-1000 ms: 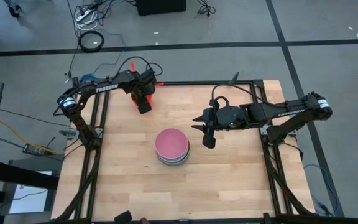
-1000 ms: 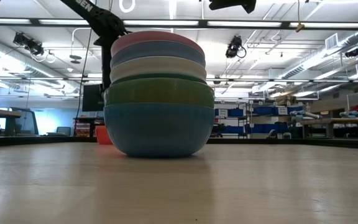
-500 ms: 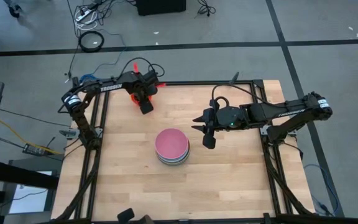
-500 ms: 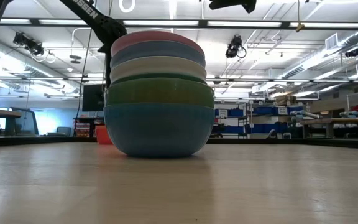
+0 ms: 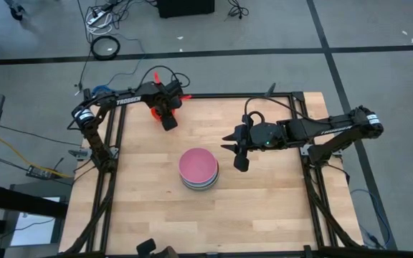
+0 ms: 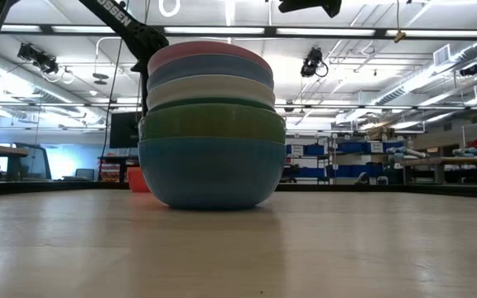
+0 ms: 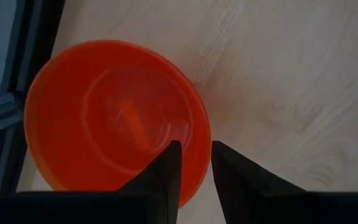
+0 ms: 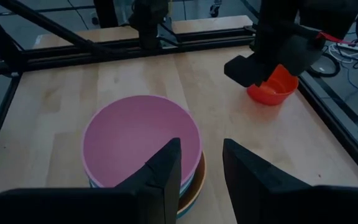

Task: Nest bowls inside each other
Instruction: Stack the orange bowl on top of the pink bowl

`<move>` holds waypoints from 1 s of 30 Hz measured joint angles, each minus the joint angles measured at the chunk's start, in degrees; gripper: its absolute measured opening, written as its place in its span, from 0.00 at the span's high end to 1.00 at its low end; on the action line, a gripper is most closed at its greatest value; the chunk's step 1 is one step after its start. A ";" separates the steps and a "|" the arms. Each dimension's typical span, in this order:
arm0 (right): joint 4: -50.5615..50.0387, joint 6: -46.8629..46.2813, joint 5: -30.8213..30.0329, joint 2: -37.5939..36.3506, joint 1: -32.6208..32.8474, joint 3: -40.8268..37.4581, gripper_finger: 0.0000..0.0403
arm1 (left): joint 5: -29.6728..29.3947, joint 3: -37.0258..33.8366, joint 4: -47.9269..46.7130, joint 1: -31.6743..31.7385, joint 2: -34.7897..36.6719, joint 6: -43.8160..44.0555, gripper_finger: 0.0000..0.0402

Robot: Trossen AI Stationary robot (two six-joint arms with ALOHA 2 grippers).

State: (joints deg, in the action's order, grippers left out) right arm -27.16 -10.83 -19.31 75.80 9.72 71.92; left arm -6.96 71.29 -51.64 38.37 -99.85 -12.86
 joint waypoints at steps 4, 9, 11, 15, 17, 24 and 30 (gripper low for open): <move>0.00 -0.02 0.00 0.00 0.00 0.00 0.74 | 0.00 0.00 -0.04 0.02 -0.14 0.02 0.76; 0.00 -0.02 0.00 -0.01 0.00 0.00 0.74 | 0.31 0.02 -0.12 0.09 -2.05 0.08 0.76; 0.00 -0.02 0.00 -0.01 0.02 0.00 0.74 | 0.36 0.02 0.11 0.09 -2.82 0.31 0.76; 0.00 -0.02 0.00 -0.01 0.02 0.00 0.74 | 0.22 0.02 1.25 0.15 -3.40 0.24 0.76; 0.00 -0.02 0.00 -0.01 0.00 0.00 0.74 | 0.17 0.02 1.27 0.15 -3.39 -0.07 0.76; -0.02 -0.02 0.00 -0.01 0.02 0.00 0.74 | 0.15 0.02 -0.11 0.15 -3.39 -0.24 0.81; -0.02 0.33 0.00 -0.01 0.01 0.00 0.74 | 0.15 0.02 -0.74 0.24 -3.28 -0.31 0.86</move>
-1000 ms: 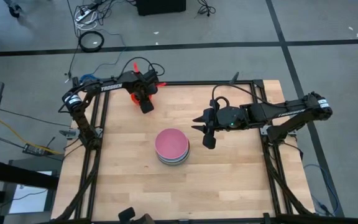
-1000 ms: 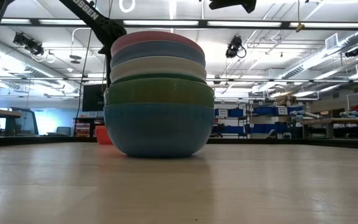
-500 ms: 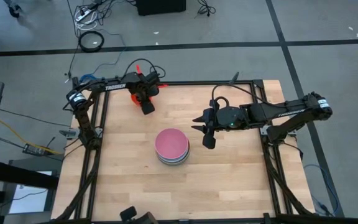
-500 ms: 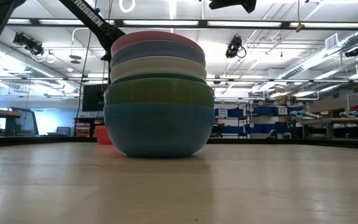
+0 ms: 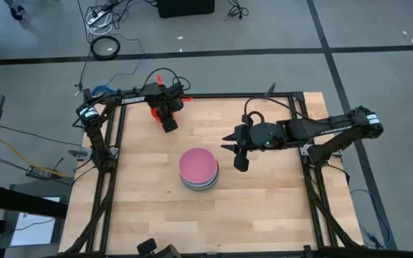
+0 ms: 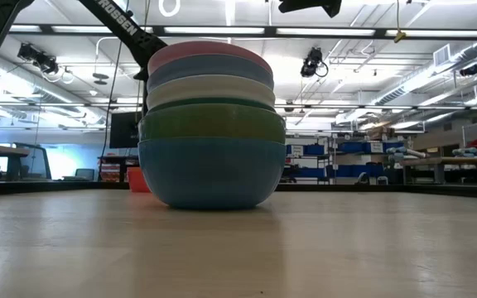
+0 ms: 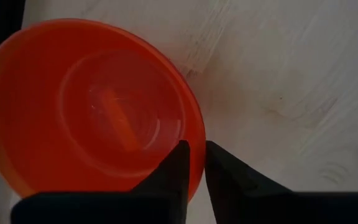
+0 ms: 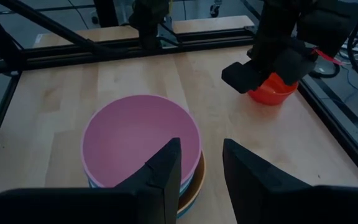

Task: Nest bowls inside each other
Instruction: Stack the orange bowl on top of the pink bowl

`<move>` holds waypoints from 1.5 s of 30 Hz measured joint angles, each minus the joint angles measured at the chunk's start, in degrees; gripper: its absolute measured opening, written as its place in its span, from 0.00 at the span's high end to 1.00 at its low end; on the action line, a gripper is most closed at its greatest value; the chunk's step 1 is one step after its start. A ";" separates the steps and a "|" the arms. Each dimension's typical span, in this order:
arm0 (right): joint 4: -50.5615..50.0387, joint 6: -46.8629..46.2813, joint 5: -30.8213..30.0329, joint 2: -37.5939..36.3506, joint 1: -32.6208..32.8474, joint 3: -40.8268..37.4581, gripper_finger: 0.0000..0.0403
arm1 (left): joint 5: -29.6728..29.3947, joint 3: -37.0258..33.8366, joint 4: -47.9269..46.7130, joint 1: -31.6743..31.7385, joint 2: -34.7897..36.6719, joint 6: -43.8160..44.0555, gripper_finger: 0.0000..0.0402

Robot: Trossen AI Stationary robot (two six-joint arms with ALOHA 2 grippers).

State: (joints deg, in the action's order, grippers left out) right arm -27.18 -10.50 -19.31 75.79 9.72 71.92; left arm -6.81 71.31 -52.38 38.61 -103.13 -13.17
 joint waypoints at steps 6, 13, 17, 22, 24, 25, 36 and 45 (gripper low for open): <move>0.00 -0.02 -0.02 0.00 0.01 0.00 0.74 | -0.02 0.02 -0.06 0.02 0.02 0.02 0.90; 0.00 -0.02 -0.01 0.00 0.00 0.00 0.74 | -0.04 0.02 -0.45 0.02 0.05 0.09 0.90; 0.00 -0.02 -0.02 0.00 -0.01 0.00 0.74 | -0.04 0.04 -0.65 0.02 0.07 0.11 0.90; 0.00 -0.04 0.00 0.00 0.01 0.00 0.74 | -0.02 1.50 -1.79 0.00 0.07 0.15 0.90; 0.00 -0.04 -0.01 0.00 0.01 0.00 0.74 | -0.04 2.51 -1.92 -0.09 0.07 0.15 0.90; 0.00 -0.04 0.00 0.00 0.01 0.00 0.74 | -0.02 3.02 -1.90 -0.09 0.08 0.15 0.90; -0.13 -0.13 0.00 0.00 0.01 0.00 0.74 | -0.04 3.94 -4.21 -0.09 0.11 0.22 0.90; -0.15 -0.37 0.00 0.00 0.08 0.00 0.74 | -0.04 3.93 -3.91 -0.09 0.09 0.09 0.90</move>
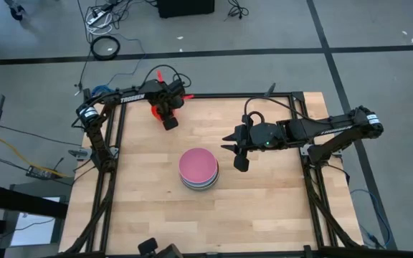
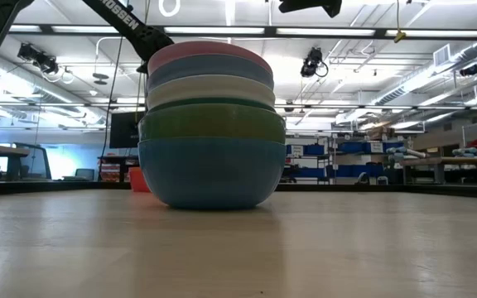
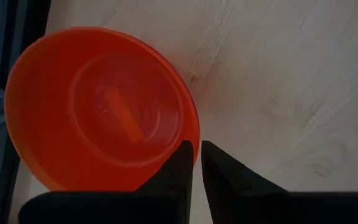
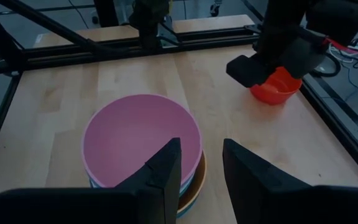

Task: Nest bowls inside each other
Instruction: Stack the orange bowl on top of the pink bowl

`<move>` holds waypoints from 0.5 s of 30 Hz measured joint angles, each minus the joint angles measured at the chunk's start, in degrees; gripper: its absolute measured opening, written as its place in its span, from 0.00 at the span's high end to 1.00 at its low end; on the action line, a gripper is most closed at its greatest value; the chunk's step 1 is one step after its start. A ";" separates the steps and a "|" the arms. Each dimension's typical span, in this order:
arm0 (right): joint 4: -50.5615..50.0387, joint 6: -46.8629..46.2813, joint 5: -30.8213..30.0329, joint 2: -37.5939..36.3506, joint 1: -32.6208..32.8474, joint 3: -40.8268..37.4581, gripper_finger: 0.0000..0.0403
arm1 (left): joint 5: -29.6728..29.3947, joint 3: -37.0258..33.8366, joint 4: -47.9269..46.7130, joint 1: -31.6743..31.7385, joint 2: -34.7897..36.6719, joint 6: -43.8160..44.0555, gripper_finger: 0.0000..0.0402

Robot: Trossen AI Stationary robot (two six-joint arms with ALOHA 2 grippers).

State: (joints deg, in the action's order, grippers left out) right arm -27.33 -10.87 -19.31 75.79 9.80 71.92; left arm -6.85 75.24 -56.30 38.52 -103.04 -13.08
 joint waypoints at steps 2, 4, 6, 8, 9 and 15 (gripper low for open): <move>-0.01 0.02 0.00 0.00 0.00 0.00 0.74 | 0.01 -0.01 0.55 0.00 0.00 0.00 0.90; -0.02 0.01 0.00 0.00 0.00 0.00 0.74 | 0.12 -0.39 1.89 0.00 0.00 0.00 0.90; -0.15 0.00 0.00 0.00 0.00 0.00 0.74 | 0.30 -1.27 3.13 0.00 0.00 -0.02 0.90; -0.37 -0.02 0.00 0.00 0.00 0.00 0.74 | 0.33 -2.22 3.21 0.00 0.00 0.02 0.89; -0.38 -0.01 0.00 0.00 0.00 0.00 0.74 | 0.33 -2.58 3.27 0.00 -0.02 0.04 0.88; -0.35 0.02 0.00 0.00 0.00 0.00 0.74 | 0.37 -3.26 3.97 0.09 -0.04 0.68 0.83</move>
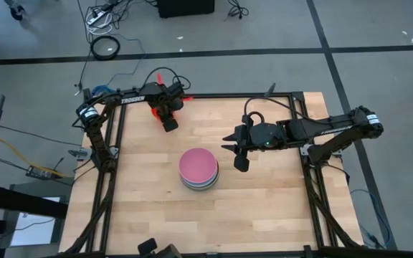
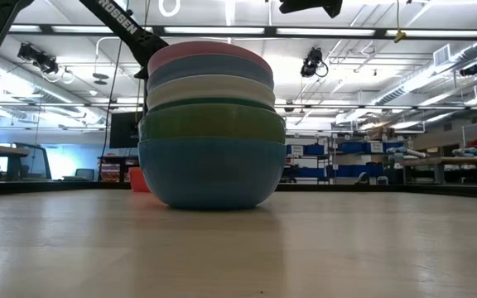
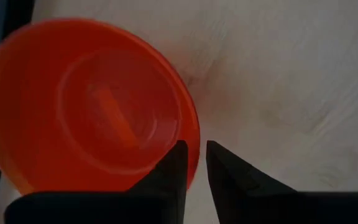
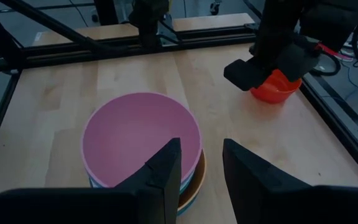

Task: Nest bowls inside each other
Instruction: Stack the orange bowl on top of the pink bowl

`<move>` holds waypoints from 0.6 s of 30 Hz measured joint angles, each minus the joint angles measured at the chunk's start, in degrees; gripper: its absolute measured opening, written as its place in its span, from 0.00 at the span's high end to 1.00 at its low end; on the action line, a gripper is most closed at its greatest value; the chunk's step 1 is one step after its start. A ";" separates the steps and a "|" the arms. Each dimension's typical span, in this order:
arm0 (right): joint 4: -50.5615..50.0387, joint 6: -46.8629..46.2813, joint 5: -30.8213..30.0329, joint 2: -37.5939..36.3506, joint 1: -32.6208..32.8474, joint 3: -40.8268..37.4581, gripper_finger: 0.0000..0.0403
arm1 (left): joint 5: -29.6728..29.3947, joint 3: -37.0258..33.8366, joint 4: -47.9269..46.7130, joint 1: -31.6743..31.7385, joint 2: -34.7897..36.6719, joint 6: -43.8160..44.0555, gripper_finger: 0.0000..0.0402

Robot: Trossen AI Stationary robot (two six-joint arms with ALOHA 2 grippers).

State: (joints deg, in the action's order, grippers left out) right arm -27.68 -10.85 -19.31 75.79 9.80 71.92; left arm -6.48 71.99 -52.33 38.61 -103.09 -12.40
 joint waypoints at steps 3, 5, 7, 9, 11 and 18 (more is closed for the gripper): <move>0.00 0.00 0.00 0.00 0.00 0.00 0.74 | 0.00 0.00 0.76 0.00 0.00 -0.05 0.82; 0.02 -0.04 0.00 0.00 0.00 0.00 0.74 | 0.02 0.00 0.93 0.00 0.00 -0.23 0.82; 0.02 -0.04 0.00 0.00 0.00 0.00 0.74 | 0.04 0.00 0.96 0.00 0.00 -0.24 0.83; 0.04 -0.06 0.00 0.00 0.00 0.00 0.74 | 0.04 0.00 0.77 0.00 0.00 -0.25 0.85; 0.04 -0.07 0.00 0.00 0.00 0.00 0.74 | 0.04 0.00 0.21 0.00 0.00 -0.27 0.89; 0.06 -0.09 0.00 0.00 0.00 0.00 0.74 | 0.13 0.00 -0.31 0.00 0.00 -0.74 0.98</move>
State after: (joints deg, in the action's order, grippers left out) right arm -27.62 -10.94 -19.31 75.79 9.80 71.92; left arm -6.35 71.99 -52.64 38.61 -103.09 -13.15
